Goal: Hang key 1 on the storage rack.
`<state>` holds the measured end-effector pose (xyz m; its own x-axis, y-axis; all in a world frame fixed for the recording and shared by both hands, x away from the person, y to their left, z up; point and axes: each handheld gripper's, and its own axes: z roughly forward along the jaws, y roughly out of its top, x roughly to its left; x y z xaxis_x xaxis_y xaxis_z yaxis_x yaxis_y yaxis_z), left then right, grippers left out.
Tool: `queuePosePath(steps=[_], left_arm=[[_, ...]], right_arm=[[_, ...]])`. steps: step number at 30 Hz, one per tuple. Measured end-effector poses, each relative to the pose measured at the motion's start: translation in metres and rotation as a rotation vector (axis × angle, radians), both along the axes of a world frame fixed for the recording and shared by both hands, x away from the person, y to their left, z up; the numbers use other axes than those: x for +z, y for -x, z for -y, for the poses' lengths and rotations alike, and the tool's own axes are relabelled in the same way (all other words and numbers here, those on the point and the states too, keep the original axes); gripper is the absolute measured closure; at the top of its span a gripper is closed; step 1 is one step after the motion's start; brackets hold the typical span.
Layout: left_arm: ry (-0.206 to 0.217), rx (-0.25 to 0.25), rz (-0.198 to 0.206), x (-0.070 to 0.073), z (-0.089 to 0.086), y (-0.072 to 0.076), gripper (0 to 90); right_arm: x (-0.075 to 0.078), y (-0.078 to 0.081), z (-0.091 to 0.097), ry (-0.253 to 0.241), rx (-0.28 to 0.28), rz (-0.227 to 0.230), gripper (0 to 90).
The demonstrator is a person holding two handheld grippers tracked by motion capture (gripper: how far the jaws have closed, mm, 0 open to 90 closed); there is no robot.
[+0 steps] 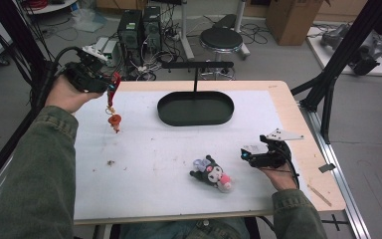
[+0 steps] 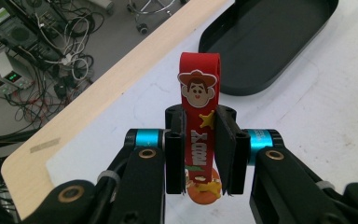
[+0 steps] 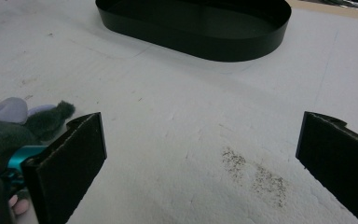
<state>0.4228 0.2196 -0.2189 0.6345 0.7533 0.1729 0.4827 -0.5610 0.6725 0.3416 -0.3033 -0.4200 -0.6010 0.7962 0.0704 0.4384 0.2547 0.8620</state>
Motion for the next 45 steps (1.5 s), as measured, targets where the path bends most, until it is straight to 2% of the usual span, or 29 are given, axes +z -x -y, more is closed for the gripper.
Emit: queuePosePath(steps=[15, 17, 23, 31, 35, 40, 41, 45], left_arm=[[0.014, -0.059, -0.002, 0.014, 0.042, -0.013, 74.8], [0.001, -0.062, -0.006, 0.017, 0.047, -0.015, 74.8], [0.015, -0.083, 0.006, 0.026, 0.06, -0.023, 74.8], [0.018, -0.122, 0.006, 0.034, 0.084, -0.035, 74.9], [0.023, -0.117, 0.008, 0.035, 0.094, -0.042, 74.9], [-0.013, -0.077, -0.013, 0.031, 0.108, -0.055, 74.9], [-0.008, -0.063, -0.012, 0.03, 0.11, -0.057, 74.9], [0.005, -0.062, -0.016, 0.029, 0.117, -0.066, 74.9]], right_arm=[[-0.001, -0.001, -0.003, 0.012, 0.023, 0.004, 0.5], [0.0, -0.002, -0.002, 0.018, 0.02, 0.006, 0.5], [0.001, -0.002, 0.0, 0.007, 0.016, 0.018, 0.5], [0.0, -0.002, 0.0, 0.009, 0.016, 0.006, 0.5], [0.001, -0.002, 0.001, 0.007, 0.013, 0.006, 0.5], [0.0, -0.001, 0.002, 0.018, 0.014, 0.007, 0.5], [0.0, -0.001, 0.002, 0.019, 0.008, 0.005, 0.5], [0.0, -0.001, 0.002, 0.022, 0.008, 0.005, 0.5]])
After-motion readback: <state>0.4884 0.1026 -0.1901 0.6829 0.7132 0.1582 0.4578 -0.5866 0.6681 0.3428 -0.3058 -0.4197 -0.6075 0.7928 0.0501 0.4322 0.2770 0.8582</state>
